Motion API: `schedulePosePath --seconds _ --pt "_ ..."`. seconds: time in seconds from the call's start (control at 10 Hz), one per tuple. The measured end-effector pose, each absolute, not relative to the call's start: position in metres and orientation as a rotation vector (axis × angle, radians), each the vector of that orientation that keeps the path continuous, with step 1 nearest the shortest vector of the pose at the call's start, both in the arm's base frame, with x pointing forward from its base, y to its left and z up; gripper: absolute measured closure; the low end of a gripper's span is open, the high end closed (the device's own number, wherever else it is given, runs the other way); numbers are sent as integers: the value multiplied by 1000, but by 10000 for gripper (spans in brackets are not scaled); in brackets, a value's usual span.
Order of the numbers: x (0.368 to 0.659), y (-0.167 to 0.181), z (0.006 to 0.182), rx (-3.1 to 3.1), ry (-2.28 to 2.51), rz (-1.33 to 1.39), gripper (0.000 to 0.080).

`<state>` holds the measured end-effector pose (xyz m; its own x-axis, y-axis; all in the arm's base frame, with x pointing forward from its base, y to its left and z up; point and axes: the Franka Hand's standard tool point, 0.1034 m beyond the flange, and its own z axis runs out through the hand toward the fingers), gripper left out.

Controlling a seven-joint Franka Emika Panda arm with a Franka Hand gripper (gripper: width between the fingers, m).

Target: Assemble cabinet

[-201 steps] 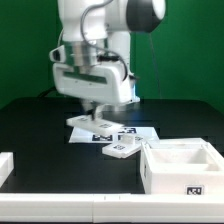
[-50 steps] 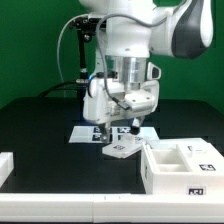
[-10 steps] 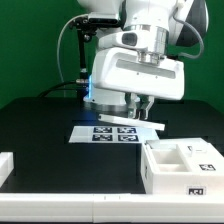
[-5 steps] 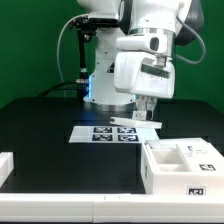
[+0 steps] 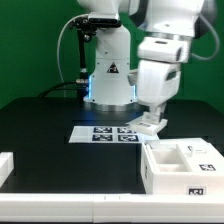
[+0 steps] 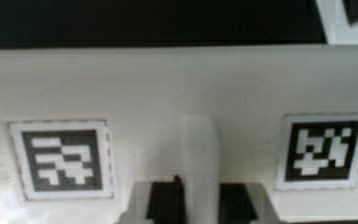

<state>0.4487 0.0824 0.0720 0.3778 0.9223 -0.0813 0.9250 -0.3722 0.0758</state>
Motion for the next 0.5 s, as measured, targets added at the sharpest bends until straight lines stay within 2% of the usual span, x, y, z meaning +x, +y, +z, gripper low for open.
schedulePosePath --seconds 0.5 --pt "447 74 69 2448 1813 -108 735"
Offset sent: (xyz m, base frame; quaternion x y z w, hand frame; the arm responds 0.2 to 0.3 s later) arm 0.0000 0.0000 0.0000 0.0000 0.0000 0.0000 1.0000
